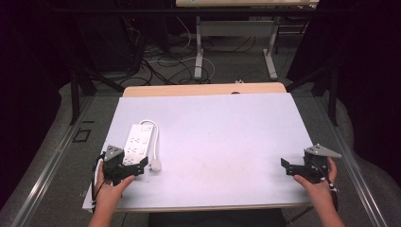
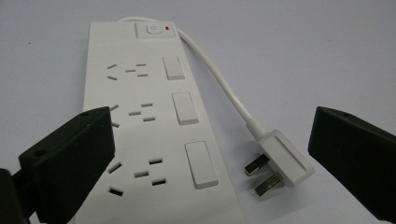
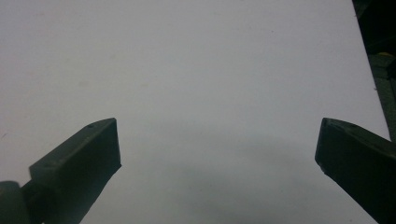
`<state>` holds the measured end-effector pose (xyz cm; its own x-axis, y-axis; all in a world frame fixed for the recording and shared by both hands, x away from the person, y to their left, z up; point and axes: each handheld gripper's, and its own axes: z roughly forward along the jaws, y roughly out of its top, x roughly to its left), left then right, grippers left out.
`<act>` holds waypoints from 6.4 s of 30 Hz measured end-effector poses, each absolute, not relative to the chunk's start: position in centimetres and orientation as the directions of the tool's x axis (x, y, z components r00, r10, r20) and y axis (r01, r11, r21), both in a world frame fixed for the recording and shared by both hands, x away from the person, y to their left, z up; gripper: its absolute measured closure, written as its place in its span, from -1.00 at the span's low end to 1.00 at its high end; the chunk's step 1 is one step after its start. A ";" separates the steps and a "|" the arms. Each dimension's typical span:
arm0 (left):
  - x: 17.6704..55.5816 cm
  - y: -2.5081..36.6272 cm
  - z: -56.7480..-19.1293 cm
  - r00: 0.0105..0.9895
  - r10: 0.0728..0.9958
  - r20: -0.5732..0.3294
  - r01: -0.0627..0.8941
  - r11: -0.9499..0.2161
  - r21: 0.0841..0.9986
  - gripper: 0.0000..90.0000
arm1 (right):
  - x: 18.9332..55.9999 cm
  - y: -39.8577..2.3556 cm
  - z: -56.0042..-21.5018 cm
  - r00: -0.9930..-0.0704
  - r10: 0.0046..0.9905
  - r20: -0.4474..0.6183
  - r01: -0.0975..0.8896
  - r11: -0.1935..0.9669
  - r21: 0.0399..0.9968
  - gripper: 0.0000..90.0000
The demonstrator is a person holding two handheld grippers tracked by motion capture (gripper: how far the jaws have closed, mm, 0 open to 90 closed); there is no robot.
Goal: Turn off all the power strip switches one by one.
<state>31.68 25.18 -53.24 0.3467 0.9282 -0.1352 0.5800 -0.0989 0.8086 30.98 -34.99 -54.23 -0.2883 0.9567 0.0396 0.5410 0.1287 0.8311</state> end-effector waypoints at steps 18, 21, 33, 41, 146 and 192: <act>31.5 25.3 -52.1 0.340 0.930 -0.140 0.589 -0.095 0.802 -0.99 | 30.4 -34.6 -53.5 -0.380 0.924 0.037 0.574 0.204 0.793 -0.97; 31.4 25.4 -51.8 0.338 0.929 -0.152 0.587 -0.082 0.805 -0.98 | 30.4 -34.6 -53.6 -0.382 0.923 0.046 0.580 0.201 0.790 -1.00; 32.6 24.7 -50.2 0.369 0.924 -0.098 0.569 -0.142 0.810 -0.70 | 30.1 -34.2 -53.4 -0.412 0.911 0.009 0.558 0.245 0.793 -1.00; 33.9 24.6 -49.1 0.382 0.920 -0.089 0.579 -0.162 0.799 -0.63 | 30.1 -34.1 -53.7 -0.419 0.907 0.025 0.558 0.236 0.796 -1.00; 48.0 23.8 -49.6 0.150 0.981 -0.125 0.804 -0.048 0.592 1.00 | 30.5 -34.1 -54.9 -0.419 0.907 0.040 0.577 0.232 0.783 -0.96; 48.7 22.8 -52.0 0.130 0.984 -0.121 0.839 -0.044 0.543 1.00 | 30.4 -34.0 -55.0 -0.432 0.901 0.042 0.584 0.244 0.774 -0.96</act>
